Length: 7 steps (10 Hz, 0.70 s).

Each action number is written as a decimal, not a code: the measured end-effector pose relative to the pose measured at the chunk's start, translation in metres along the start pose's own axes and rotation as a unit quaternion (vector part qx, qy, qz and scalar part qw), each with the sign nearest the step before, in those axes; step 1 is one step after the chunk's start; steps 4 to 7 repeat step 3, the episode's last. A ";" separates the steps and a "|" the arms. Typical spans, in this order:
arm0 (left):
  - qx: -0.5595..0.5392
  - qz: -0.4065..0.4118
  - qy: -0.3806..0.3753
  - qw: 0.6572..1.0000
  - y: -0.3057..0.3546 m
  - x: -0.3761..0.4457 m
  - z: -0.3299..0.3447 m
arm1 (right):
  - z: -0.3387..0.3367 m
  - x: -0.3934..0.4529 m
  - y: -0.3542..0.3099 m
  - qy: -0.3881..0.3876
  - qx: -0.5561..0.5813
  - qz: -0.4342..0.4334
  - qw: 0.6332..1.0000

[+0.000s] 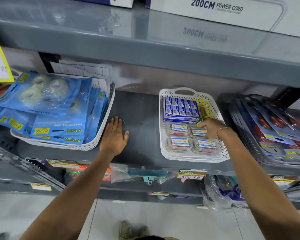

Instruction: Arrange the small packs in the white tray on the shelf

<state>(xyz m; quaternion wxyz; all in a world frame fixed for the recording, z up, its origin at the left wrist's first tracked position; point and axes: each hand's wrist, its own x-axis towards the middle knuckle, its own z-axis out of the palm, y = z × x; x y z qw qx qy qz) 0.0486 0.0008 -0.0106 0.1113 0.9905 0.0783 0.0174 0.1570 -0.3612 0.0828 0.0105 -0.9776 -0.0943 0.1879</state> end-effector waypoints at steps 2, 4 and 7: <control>-0.025 0.002 0.012 1.000 -0.001 0.000 -0.001 | -0.011 -0.010 -0.001 -0.031 0.044 0.002 0.999; -0.039 0.015 0.005 0.999 -0.003 0.000 -0.002 | -0.015 -0.014 0.002 -0.007 0.102 0.024 0.994; -0.039 0.015 0.005 0.999 -0.003 0.000 -0.002 | -0.015 -0.014 0.002 -0.007 0.102 0.024 0.994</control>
